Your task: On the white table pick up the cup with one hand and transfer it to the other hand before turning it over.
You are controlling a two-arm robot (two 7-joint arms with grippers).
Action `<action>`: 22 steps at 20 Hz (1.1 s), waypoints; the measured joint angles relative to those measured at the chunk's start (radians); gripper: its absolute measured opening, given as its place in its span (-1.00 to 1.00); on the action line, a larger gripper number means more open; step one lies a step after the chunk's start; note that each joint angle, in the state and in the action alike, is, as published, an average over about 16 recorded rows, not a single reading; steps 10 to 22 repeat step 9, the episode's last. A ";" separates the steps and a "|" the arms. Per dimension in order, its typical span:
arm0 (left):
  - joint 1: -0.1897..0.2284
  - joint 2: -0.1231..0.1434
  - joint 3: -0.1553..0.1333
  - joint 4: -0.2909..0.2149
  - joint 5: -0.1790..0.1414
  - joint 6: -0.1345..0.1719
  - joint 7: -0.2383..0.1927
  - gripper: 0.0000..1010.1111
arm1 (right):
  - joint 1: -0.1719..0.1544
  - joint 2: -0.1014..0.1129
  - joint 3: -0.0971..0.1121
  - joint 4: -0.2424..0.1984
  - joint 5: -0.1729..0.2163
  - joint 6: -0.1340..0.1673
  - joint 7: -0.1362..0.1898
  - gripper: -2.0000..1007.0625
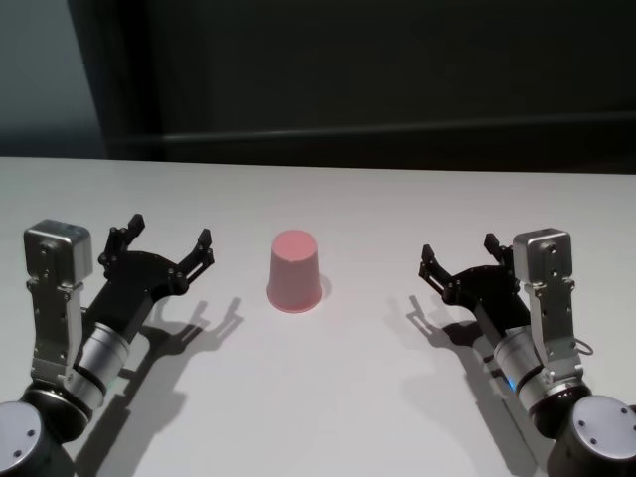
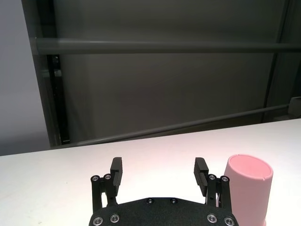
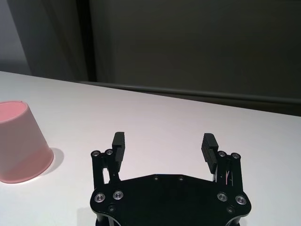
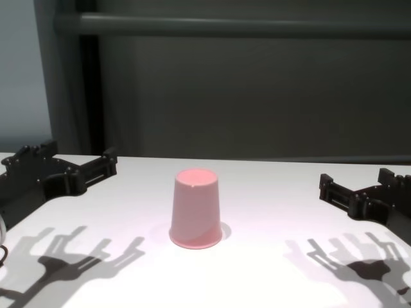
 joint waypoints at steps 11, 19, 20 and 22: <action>0.000 0.000 0.000 0.000 0.000 0.000 0.000 0.98 | 0.000 0.000 -0.001 0.000 0.002 0.000 0.001 0.99; 0.000 0.000 0.000 0.000 0.000 0.000 0.000 0.98 | 0.000 0.000 -0.001 0.000 0.002 0.000 0.001 0.99; 0.000 0.000 0.000 0.000 0.000 0.000 0.000 0.98 | 0.000 0.000 -0.001 0.000 0.002 0.000 0.001 0.99; 0.000 0.000 0.000 0.000 0.000 0.000 0.000 0.98 | 0.000 0.000 -0.001 0.000 0.002 0.000 0.001 0.99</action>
